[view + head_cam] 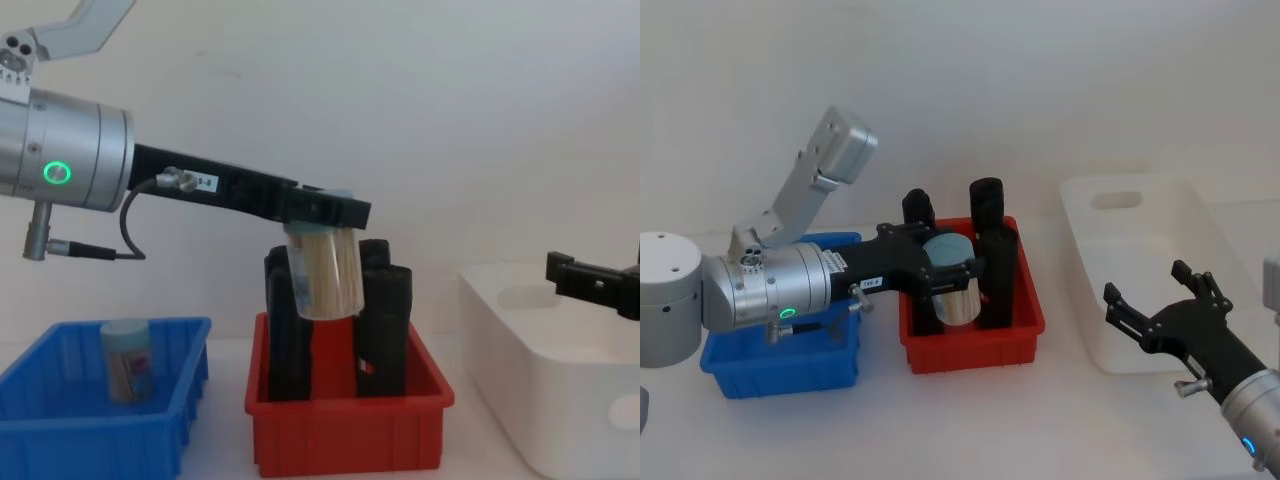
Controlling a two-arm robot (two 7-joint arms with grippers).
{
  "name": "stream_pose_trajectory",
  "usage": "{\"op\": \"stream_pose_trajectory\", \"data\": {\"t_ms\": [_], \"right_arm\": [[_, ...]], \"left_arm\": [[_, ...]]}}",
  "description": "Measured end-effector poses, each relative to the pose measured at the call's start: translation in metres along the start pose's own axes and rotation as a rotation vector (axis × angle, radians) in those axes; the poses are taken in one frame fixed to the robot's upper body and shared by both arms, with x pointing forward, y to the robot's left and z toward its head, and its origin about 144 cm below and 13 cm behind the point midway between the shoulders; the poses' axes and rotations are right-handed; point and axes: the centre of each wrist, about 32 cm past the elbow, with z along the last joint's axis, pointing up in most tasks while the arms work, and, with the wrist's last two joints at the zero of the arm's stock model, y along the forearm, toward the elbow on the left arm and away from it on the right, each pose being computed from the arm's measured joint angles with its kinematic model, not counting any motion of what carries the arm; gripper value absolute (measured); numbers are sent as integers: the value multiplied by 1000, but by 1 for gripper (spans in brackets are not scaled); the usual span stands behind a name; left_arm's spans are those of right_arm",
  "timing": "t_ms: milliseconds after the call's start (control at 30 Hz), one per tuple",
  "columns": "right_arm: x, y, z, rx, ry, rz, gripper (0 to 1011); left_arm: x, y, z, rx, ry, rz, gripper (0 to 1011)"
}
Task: Pick the cotton swabs from the blue box and place them into the white box.
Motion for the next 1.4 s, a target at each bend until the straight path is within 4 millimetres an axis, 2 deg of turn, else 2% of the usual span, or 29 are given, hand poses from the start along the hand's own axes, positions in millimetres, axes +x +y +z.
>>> {"op": "stream_pose_trajectory", "data": {"t_ms": [533, 1000, 1400], "right_arm": [[1, -1, 1, 0, -12, 36, 1002], [2, 2, 6, 7, -58, 207, 1002], [-2, 13, 15, 1, -87, 391, 1002]], "left_arm": [[-3, -7, 8, 4, -3, -57, 673], [-3, -9, 10, 5, -4, -72, 673], [-3, -9, 10, 6, -4, -76, 673]]}}
